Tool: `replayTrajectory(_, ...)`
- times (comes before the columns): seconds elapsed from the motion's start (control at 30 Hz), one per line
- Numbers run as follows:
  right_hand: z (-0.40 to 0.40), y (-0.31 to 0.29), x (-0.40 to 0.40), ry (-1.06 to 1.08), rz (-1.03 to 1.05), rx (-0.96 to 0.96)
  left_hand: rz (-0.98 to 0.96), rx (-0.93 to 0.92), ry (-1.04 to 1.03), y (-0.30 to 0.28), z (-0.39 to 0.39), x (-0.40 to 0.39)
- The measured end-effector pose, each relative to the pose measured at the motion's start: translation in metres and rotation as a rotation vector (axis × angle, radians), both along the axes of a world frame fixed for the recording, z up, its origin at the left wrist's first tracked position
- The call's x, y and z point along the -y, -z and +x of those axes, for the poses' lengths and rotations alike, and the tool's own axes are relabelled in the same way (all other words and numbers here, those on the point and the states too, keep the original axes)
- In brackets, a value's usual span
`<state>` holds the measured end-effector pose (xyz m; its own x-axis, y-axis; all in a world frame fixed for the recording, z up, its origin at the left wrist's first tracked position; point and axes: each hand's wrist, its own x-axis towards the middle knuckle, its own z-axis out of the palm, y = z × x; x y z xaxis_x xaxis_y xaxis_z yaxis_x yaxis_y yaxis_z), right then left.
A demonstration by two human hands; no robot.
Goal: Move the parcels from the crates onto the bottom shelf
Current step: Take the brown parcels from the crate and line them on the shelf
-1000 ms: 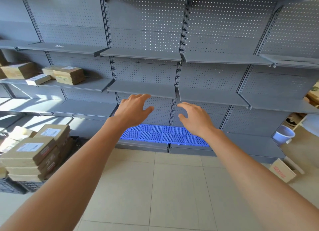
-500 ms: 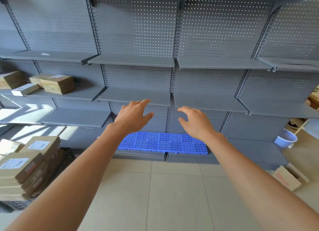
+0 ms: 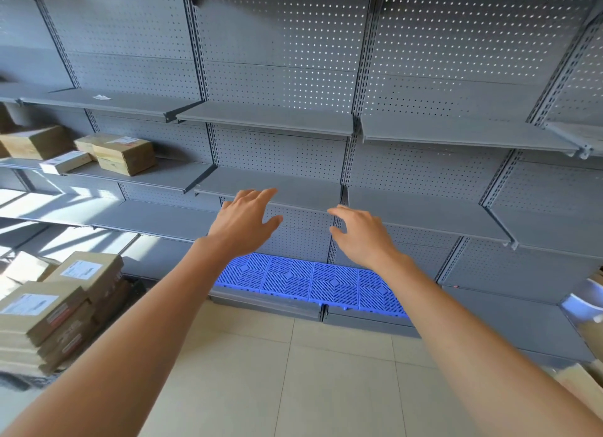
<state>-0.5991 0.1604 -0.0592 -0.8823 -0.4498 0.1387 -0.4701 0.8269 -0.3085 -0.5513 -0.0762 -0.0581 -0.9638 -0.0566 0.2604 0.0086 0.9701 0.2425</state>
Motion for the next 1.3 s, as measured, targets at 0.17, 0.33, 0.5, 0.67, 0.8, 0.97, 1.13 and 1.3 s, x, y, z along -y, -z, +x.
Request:
replayTrajectory(0.17,-0.046,0.006,0.073,-0.012,-0.010,-0.012,-0.004,0.002,0.001,0.007,-0.041,0.066)
replayTrajectory(0.33,-0.092,0.016,0.139,0.004,-0.013,0.018,0.020,0.039,0.004,0.015,-0.091,0.133)
replayTrajectory(0.5,-0.124,0.023,0.178,0.011,0.013,0.040,0.045,0.053,0.005,0.021,-0.125,0.175)
replayTrajectory(0.67,-0.147,0.019,0.210,-0.002,0.012,0.042,0.041,0.073,-0.008,0.026,-0.142,0.209)
replayTrajectory(0.8,-0.164,0.015,0.230,-0.034,-0.001,0.041,0.051,0.069,-0.034,0.023,-0.158,0.227)
replayTrajectory(0.97,-0.188,0.020,0.241,-0.070,-0.010,0.071,0.051,0.057,-0.059,0.021,-0.180,0.232)
replayTrajectory(1.13,-0.223,0.023,0.235,-0.103,-0.028,0.072,0.041,0.068,-0.110,0.021,-0.204,0.225)
replayTrajectory(1.3,-0.259,0.026,0.228,-0.134,-0.050,0.086,0.041,0.083,-0.151,0.026,-0.231,0.216)
